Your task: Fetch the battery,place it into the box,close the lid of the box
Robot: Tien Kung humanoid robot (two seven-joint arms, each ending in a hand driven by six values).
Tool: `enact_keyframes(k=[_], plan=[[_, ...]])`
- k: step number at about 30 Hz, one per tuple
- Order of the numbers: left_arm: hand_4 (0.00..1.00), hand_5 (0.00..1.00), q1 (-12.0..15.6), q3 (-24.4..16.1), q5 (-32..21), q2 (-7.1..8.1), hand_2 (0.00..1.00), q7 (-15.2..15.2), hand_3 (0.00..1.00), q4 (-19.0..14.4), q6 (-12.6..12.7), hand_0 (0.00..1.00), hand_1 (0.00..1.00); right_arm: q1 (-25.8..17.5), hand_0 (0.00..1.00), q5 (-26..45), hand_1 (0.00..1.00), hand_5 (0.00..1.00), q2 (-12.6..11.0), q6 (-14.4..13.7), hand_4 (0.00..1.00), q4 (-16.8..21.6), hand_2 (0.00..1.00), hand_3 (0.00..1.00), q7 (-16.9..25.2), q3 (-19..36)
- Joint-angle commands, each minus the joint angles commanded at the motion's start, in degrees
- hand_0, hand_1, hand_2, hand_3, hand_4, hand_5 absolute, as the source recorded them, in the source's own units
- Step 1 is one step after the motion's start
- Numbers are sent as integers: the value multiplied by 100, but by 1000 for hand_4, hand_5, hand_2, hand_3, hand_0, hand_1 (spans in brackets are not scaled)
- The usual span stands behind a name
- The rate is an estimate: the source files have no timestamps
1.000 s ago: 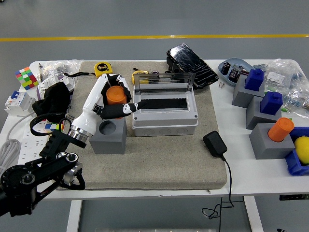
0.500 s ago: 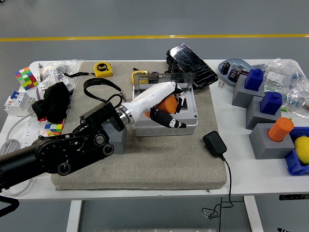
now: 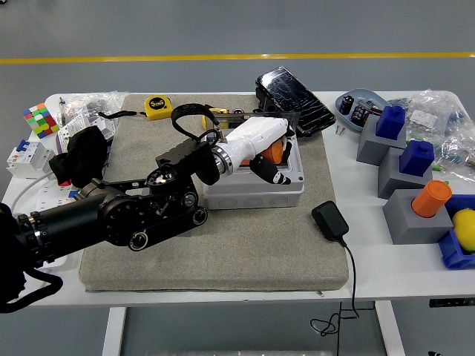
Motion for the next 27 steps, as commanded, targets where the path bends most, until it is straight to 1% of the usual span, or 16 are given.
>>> enact_keyframes(k=[5, 6, 8, 11, 12, 17, 18, 21, 23, 24, 27], plan=[[998, 194, 4, 54, 167, -15, 228, -39, 283, 75, -4, 128, 126, 0, 669, -27, 677, 517, 2, -3, 910, 35, 689, 540, 2, 7], [998, 269, 7, 65, 180, -9, 359, -74, 413, 83, 16, 370, 357, 2, 668, -33, 674, 518, 2, -4, 910, 38, 688, 539, 2, 9], [998, 269, 8, 94, 406, -1, 359, -112, 413, 110, 52, 370, 357, 4, 668, -41, 674, 518, 2, -6, 910, 45, 688, 539, 2, 22], [998, 269, 14, 119, 591, -4, 359, -130, 413, 160, 102, 370, 357, 4, 668, -48, 674, 518, 4, -4, 910, 49, 688, 539, 0, 25], [998, 281, 17, 131, 665, -4, 423, -116, 486, 184, 123, 473, 498, 3, 670, -51, 676, 518, 4, -7, 910, 51, 689, 539, 2, 33], [998, 281, 35, 156, 888, 6, 423, -71, 486, 257, 187, 473, 498, 0, 670, -54, 676, 518, 0, -6, 910, 49, 689, 539, -1, 31], [998, 353, 47, 137, 945, 17, 619, -16, 721, 259, 149, 572, 631, -2, 669, -56, 676, 517, 1, -5, 909, 52, 689, 539, -1, 32], [998, 353, 88, 55, 992, 60, 619, 23, 721, 205, 116, 572, 631, -3, 669, -58, 676, 517, 4, -3, 909, 57, 689, 539, -1, 39], [998, 353, 160, -134, 993, 132, 619, 46, 721, 17, 91, 572, 631, -12, 669, -67, 676, 517, 9, -6, 909, 60, 689, 539, 2, 69], [998, 428, 194, -229, 976, 171, 636, 30, 740, -90, 99, 484, 627, -17, 668, -67, 675, 517, 11, -3, 909, 58, 688, 539, 1, 74], [998, 428, 317, -543, 940, 286, 636, -39, 740, -468, 160, 484, 627, -32, 668, -72, 675, 517, 18, -2, 909, 48, 688, 539, -1, 103]])
